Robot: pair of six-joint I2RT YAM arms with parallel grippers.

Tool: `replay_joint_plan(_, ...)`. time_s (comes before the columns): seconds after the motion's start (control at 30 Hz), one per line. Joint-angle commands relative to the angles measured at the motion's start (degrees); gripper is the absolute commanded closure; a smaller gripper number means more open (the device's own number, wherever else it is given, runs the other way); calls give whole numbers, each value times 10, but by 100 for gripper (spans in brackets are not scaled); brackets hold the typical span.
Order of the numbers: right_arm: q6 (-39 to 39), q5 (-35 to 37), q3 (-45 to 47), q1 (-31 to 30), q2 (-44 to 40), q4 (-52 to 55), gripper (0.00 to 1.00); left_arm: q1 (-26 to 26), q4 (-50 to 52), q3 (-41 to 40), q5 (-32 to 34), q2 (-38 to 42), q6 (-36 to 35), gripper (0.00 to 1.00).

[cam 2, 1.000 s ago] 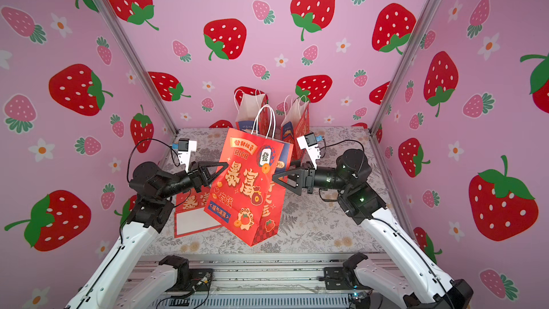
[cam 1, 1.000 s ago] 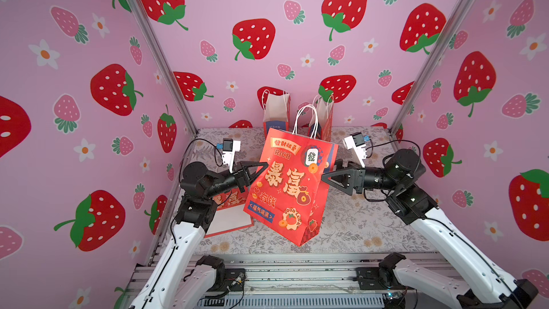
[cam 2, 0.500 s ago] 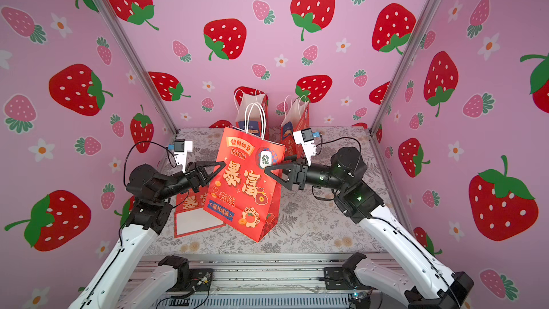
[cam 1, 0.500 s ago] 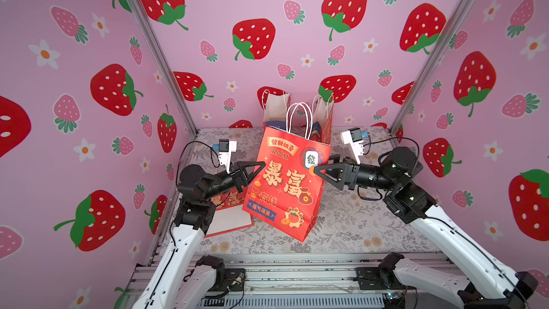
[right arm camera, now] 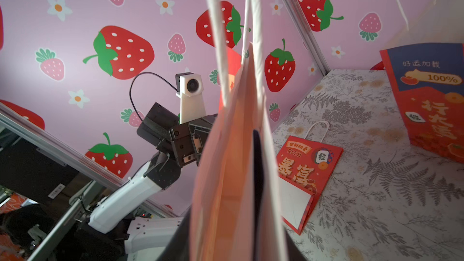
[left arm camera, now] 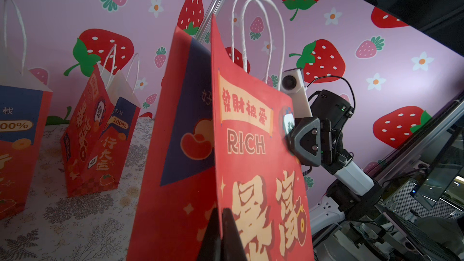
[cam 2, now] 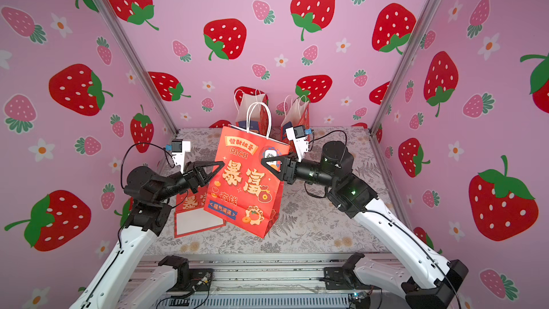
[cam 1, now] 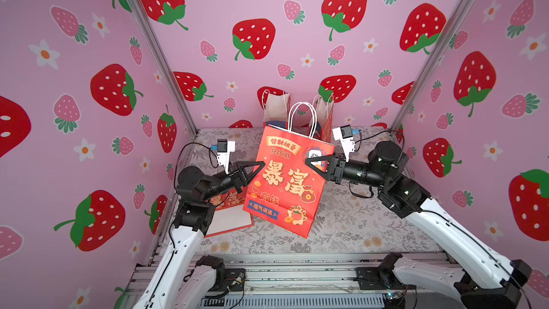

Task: Put away the paper bag
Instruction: Press the paper bag.

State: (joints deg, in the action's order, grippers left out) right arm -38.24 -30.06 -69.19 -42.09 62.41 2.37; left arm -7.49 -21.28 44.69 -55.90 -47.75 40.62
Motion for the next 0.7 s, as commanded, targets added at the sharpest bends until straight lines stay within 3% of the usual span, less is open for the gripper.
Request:
replay_joint_plan(0.0,8,13,-22,-3,-5,-3,70,2,-28,1,6,14,4,100)
replay_joint_plan(0.13,6,22,-19,-3,-11,-12,78,2,-24,3,9,29,2,100)
replay_joint_plan(0.23,4,18,-14,-3,-13,-21,78,0,-20,8,4,39,2,100)
replay_joint_plan(0.37,-4,-15,-20,-3,3,-32,61,-8,-20,13,-3,39,0,99)
replay_joint_plan(0.4,-7,-21,-21,-3,7,-36,61,-11,-20,14,-4,38,0,99)
replay_joint_plan(0.57,-1,-27,-25,-2,15,-33,82,-18,-9,18,-5,38,-9,97)
replay_joint_plan(0.67,0,-59,-27,19,6,-26,94,-18,50,31,5,38,-42,87)
